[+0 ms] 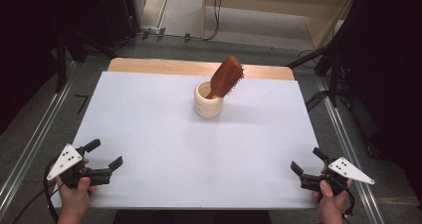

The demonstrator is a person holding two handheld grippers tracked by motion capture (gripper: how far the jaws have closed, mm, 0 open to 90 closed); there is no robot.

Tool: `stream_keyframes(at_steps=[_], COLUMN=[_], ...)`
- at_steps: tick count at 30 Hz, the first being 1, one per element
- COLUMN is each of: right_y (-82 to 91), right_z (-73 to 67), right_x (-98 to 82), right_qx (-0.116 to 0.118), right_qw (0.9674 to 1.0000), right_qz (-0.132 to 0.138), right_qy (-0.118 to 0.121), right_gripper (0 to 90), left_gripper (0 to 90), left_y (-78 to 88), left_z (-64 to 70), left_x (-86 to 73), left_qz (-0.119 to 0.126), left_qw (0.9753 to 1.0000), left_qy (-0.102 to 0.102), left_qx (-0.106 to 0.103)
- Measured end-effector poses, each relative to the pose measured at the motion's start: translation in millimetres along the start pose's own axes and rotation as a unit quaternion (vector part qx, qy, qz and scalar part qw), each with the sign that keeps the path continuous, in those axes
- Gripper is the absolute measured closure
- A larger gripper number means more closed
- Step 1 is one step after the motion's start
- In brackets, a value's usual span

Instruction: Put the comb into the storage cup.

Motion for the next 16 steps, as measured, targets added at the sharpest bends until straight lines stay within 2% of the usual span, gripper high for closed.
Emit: stream_keyframes(at_steps=[7, 16], right_y=[3.4, 2.9], right_z=[7.1, 9.1], right_x=[-6.9, -9.5], right_qx=[0.001, -0.009], right_qw=[0.9998, 0.9992], right_qz=[0.008, 0.011], right_qy=[-0.015, -0.037], right_gripper=[0.0, 0.0], left_gripper=[0.0, 0.0], left_y=[0.1, 0.6], left_z=[-0.2, -0.8], left_x=[0.1, 0.3], left_qz=[0.001, 0.004], left_qw=[1.0000, 1.0000], left_qy=[0.000, 0.001], left_qx=[-0.002, -0.006])
Point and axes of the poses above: each handheld gripper's, and its own axes: y roughly backward along the jaws, x roughly out of its top, z roughly to its right, the point moved 1 cm from there along -y, roughly forward along the jaws, and after that the axes turned 11 degrees about y, right-handed, at the moved point
